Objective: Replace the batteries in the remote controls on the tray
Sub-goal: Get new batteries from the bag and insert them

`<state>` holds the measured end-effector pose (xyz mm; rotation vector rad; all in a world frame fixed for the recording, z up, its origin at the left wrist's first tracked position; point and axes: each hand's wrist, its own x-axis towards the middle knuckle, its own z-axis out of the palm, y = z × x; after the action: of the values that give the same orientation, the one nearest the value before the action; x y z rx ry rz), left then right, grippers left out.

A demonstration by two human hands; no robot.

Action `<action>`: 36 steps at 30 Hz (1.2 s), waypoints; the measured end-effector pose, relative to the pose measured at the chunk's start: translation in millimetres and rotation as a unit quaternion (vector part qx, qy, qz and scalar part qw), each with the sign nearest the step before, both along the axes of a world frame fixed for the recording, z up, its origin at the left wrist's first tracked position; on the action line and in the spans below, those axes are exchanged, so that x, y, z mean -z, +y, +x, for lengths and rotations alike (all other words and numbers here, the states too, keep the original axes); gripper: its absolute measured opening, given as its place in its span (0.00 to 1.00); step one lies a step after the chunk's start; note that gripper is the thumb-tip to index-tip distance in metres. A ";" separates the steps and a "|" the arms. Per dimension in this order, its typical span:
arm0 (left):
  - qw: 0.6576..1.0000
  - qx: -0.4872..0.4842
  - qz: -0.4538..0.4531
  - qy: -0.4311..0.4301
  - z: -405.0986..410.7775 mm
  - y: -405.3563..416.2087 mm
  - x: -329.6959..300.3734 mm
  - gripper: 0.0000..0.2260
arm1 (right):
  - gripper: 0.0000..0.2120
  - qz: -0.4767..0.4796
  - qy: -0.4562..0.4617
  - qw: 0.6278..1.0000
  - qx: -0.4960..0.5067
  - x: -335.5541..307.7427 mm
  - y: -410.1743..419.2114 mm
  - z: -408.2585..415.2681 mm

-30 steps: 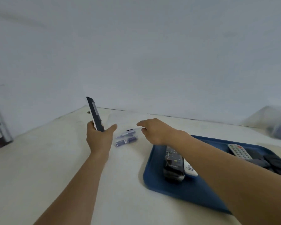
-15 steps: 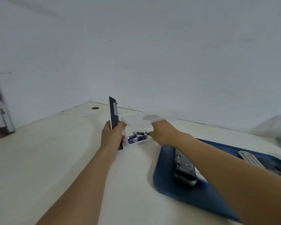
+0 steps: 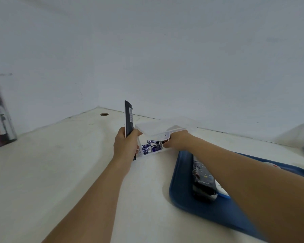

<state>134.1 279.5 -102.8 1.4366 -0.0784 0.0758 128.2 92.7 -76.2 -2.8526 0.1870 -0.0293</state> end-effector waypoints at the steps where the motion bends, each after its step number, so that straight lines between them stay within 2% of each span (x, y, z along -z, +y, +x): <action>1: 1.000 0.000 0.003 -0.002 0.3 0.2 0.3 0.03 | 0.18 -0.008 0.008 1.000 0.009 0.4 -0.8 -1.3; 9: 1.000 -0.003 0.010 -0.002 0.8 -0.1 0.1 0.03 | 0.16 -0.072 0.068 0.995 -0.012 4.3 -2.2 8.3; 13: 1.000 0.000 0.003 -0.003 1.1 -0.3 1.2 0.04 | 0.11 -0.105 0.072 0.991 -0.044 14.1 -5.8 21.8; 17: 1.000 0.000 0.004 -0.010 0.4 -0.9 1.5 0.03 | 0.12 -0.105 0.058 0.991 -0.057 18.1 -10.3 23.6; 26: 1.000 0.015 -0.009 -0.014 1.0 0.2 3.7 0.04 | 0.19 -0.021 0.033 0.997 -0.070 -2.0 -3.9 -11.6; 31: 1.000 0.020 -0.013 -0.008 1.2 0.0 4.3 0.04 | 0.24 0.029 -0.052 0.995 -0.076 1.4 -8.3 -7.8; 36: 0.999 0.024 -0.034 0.016 7.4 1.3 5.6 0.06 | 0.21 0.079 -0.098 0.988 -0.087 11.3 -14.8 1.4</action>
<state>141.4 280.8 -108.4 1.3669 -0.0820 0.0163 129.6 78.0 -87.5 -2.6768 -0.0966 -0.2456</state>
